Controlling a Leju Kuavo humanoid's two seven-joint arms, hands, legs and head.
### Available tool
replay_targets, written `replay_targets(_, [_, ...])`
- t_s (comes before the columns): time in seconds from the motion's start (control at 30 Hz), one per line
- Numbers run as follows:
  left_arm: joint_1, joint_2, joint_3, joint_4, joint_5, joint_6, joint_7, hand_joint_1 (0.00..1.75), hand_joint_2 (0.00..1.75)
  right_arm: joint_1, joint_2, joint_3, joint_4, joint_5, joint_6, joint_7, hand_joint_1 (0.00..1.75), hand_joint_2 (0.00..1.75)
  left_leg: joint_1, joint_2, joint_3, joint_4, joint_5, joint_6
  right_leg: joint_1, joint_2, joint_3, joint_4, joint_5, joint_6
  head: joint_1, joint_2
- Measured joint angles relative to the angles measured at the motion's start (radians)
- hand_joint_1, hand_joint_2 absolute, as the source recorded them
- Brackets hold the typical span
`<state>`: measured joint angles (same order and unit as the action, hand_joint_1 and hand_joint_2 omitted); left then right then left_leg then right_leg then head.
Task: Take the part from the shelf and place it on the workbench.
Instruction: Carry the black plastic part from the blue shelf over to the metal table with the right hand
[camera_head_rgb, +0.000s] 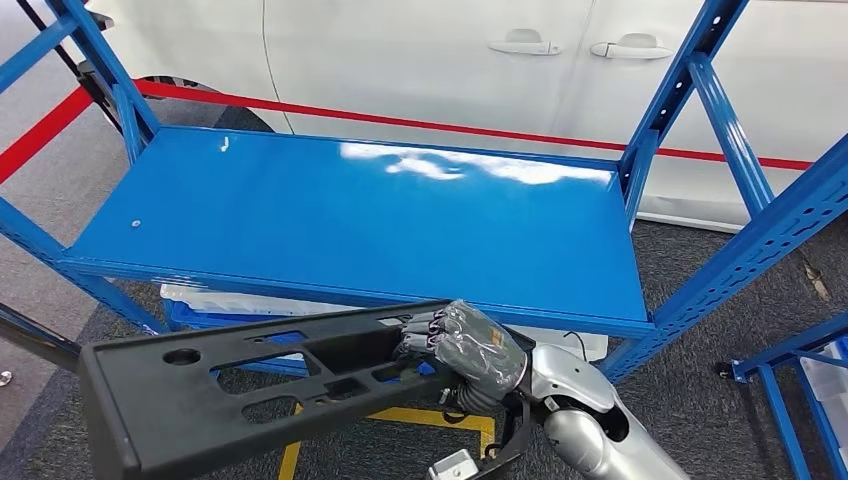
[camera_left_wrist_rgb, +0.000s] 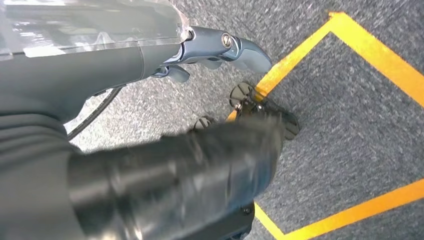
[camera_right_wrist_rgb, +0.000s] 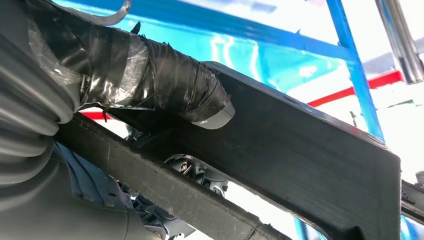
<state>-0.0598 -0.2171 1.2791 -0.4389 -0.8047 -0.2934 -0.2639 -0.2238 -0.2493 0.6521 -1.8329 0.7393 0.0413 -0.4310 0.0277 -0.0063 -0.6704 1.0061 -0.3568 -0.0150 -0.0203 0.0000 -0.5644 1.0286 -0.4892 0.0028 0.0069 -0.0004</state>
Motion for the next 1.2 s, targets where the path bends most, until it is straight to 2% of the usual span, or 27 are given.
replay_targets(0.2, [-0.002, 0.000, 0.000, 0.004, -0.009, 0.013, -0.003, 0.00, 1.75, 0.019, -0.021, 0.002, -0.091, 0.025, -0.032, -0.021, 1.75, 1.75, 0.000, 0.000, 0.000, 0.000, 0.000, 0.000, 0.000, 0.000, 0.000, 0.000, 0.000, 0.000, 0.000, 0.000])
replay_targets(0.4, [-0.003, 0.000, 0.000, 0.007, -0.012, 0.012, -0.006, 0.00, 1.75, 0.024, -0.027, 0.002, -0.114, 0.036, -0.045, -0.030, 1.75, 1.75, 0.000, 0.000, 0.000, 0.000, 0.000, 0.000, 0.000, 0.000, 0.000, 0.000, 0.000, 0.000, 0.000, 0.000])
replay_targets(0.6, [-0.004, 0.002, 0.000, 0.020, -0.020, 0.013, -0.027, 0.00, 1.75, 0.036, -0.057, 0.006, -0.191, 0.089, -0.103, -0.032, 1.75, 1.75, 0.000, 0.000, 0.000, 0.000, 0.000, 0.000, 0.000, 0.000, 0.000, 0.000, 0.000, 0.000, 0.000, 0.000])
replay_targets(1.2, [-0.004, 0.017, -0.022, 0.036, -0.062, 0.015, -0.059, 0.00, 1.75, 0.053, -0.073, 0.007, -0.199, 0.105, -0.130, -0.021, 1.75, 1.75, 0.000, 0.000, 0.000, 0.000, -0.001, 0.001, 0.000, 0.000, 0.000, 0.000, 0.000, 0.000, 0.000, 0.000])
